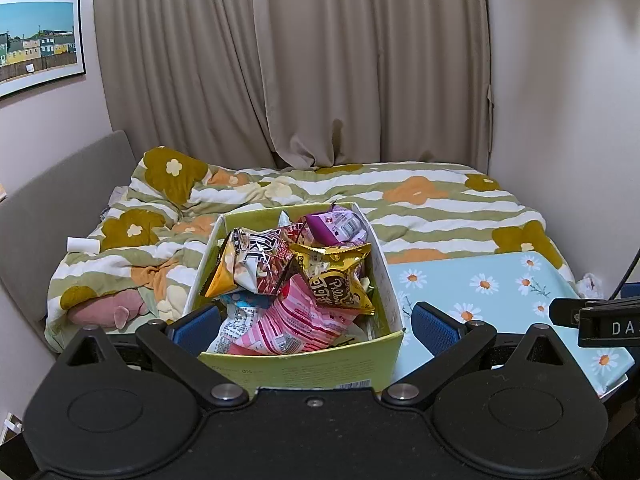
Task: Organize snacks
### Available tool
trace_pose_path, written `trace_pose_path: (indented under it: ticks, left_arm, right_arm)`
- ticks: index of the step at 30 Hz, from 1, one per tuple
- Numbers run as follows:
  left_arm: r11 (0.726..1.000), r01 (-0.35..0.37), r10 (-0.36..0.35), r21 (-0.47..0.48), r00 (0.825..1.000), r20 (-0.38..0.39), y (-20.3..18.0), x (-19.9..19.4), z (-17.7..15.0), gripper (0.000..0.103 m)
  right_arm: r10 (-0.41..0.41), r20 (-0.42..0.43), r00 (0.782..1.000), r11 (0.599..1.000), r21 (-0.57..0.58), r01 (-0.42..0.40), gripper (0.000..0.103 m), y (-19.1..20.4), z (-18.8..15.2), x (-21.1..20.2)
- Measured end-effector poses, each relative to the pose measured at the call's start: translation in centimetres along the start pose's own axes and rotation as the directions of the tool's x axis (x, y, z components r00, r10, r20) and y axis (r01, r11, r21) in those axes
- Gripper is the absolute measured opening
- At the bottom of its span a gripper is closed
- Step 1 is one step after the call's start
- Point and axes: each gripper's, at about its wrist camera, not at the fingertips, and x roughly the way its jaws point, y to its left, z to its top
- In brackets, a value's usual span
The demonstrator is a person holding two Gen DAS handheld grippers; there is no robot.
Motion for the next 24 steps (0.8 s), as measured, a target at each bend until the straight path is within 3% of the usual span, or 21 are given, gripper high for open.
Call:
trace_pose_path:
  ticks: [24]
  left_arm:
    - [0.998, 0.033, -0.033, -0.062, 0.999, -0.006, 2.8, 1.0, -0.3, 0.103]
  right_arm:
    - [-0.008, -0.007, 1.0, 1.0, -0.007, 0.008, 0.103, 1.5, 0.4, 0.7]
